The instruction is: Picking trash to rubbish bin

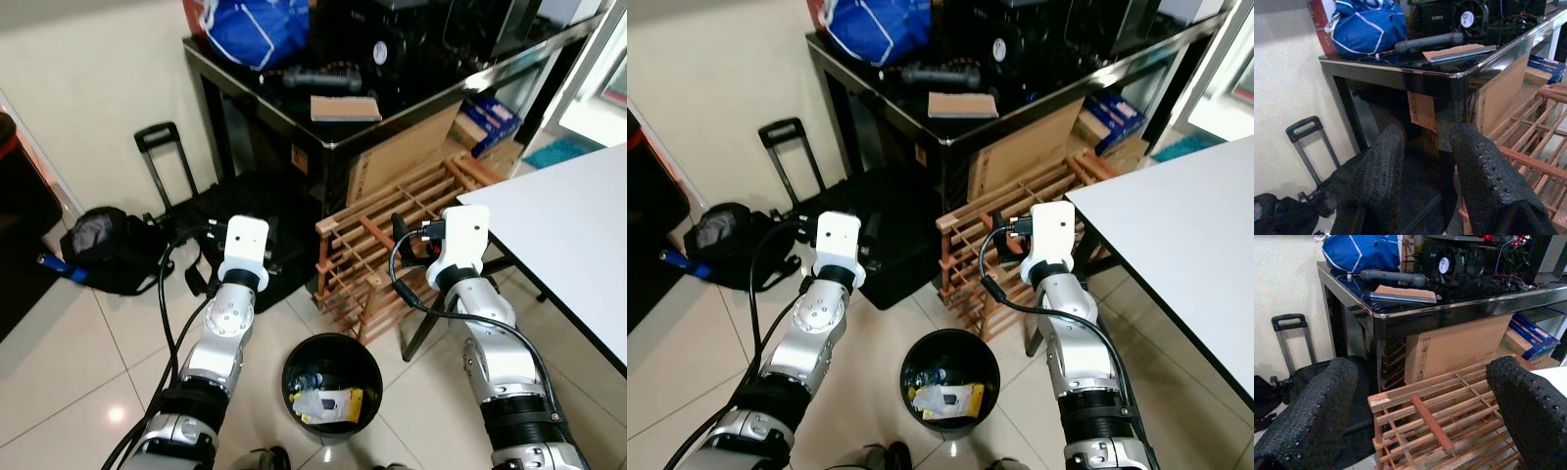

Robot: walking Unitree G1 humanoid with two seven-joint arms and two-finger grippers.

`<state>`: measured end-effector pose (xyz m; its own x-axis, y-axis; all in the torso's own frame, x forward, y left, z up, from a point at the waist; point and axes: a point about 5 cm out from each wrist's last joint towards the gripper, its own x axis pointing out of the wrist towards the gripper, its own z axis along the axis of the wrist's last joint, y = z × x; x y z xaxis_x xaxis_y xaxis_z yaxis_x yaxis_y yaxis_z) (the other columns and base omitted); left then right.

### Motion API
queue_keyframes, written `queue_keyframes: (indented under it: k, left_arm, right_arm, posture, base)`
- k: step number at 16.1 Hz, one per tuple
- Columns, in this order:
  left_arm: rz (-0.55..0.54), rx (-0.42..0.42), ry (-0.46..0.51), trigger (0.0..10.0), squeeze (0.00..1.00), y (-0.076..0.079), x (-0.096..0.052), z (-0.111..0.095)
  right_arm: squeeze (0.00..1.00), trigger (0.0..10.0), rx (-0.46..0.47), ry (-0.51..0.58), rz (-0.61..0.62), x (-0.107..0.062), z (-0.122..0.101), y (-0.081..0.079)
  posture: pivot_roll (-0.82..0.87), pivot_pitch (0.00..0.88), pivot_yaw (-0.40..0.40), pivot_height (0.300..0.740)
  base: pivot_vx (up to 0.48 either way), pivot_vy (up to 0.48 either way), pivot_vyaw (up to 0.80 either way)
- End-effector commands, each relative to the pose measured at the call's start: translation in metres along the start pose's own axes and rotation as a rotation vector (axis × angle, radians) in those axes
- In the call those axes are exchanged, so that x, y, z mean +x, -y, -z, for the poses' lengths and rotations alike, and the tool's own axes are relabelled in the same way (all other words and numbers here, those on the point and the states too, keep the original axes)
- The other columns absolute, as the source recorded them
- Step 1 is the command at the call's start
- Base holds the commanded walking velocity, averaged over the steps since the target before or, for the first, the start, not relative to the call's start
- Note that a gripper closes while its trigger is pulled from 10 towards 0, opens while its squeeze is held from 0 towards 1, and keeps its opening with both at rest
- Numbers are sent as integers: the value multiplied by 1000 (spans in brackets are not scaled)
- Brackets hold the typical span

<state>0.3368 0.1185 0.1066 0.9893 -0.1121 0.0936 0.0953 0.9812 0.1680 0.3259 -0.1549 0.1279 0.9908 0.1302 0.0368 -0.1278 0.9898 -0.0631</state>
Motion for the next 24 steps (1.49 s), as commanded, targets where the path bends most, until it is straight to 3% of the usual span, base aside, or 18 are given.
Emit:
queue_keyframes:
  k: [1, 9, 14, 24]
  left_arm:
    - [7, 13, -5, 10000, 0, 1, -1, 0]
    - [16, 14, -25, 10000, 0, 6, -3, -1]
    - [10, 15, -42, 10000, 0, 7, -4, 2]
    - [-5, -7, -39, 10000, 0, 7, -7, 1]
  right_arm:
    - [0, 10000, 18, 12, 11, 1, -1, 1]
    - [0, 10000, 32, -20, -5, -1, 7, -4]
    - [0, 10000, 24, -34, -15, 0, 8, -4]
    - [0, 10000, 10, -64, -51, -3, 15, -12]
  posture:
    - [-87, 37, 54, 740]
    - [-84, 65, 42, 740]
    - [-72, 83, 28, 740]
    - [-69, 96, 28, 740]
  base:
    - [0, 0, 0]
    - [0, 0, 0]
    - [0, 0, -800]
    - [0, 0, 0]
